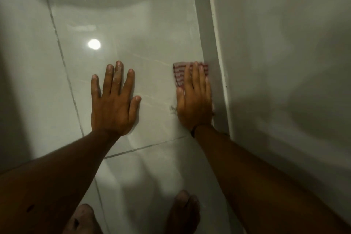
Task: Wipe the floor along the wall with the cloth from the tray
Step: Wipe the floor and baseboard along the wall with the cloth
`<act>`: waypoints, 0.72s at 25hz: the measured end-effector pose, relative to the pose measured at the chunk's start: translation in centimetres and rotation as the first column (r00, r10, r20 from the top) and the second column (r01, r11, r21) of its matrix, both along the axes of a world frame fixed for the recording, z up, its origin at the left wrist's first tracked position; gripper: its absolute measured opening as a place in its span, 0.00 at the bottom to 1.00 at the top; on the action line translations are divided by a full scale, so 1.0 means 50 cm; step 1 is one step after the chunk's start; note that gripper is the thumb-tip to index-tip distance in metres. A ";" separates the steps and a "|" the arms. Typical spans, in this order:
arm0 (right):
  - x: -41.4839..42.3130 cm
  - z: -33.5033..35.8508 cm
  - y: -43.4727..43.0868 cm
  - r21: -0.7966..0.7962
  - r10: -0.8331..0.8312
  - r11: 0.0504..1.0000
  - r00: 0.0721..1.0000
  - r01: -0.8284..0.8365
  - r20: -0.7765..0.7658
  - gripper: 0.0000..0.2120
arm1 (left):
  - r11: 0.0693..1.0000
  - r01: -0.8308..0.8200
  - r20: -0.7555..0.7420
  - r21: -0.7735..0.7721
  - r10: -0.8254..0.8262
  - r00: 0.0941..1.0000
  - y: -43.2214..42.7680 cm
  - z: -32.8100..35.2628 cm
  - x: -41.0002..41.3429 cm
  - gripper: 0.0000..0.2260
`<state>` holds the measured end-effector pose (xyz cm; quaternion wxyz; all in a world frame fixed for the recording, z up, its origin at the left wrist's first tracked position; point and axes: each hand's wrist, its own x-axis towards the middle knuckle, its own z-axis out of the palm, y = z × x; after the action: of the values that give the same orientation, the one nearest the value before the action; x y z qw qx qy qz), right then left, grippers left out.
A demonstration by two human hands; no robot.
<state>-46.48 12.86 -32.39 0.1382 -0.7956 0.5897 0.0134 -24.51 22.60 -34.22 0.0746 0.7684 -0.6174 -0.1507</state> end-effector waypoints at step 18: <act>-0.315 0.006 0.548 0.133 -0.110 0.981 0.973 0.139 -0.201 0.32 | 1.000 0.007 0.015 -0.007 -0.007 1.000 0.002 -0.010 -0.002 0.33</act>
<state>-62.21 40.26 -32.09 0.1387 -0.7397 0.6465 0.1249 -24.61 22.71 -34.73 0.0721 0.7670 -0.6213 -0.1430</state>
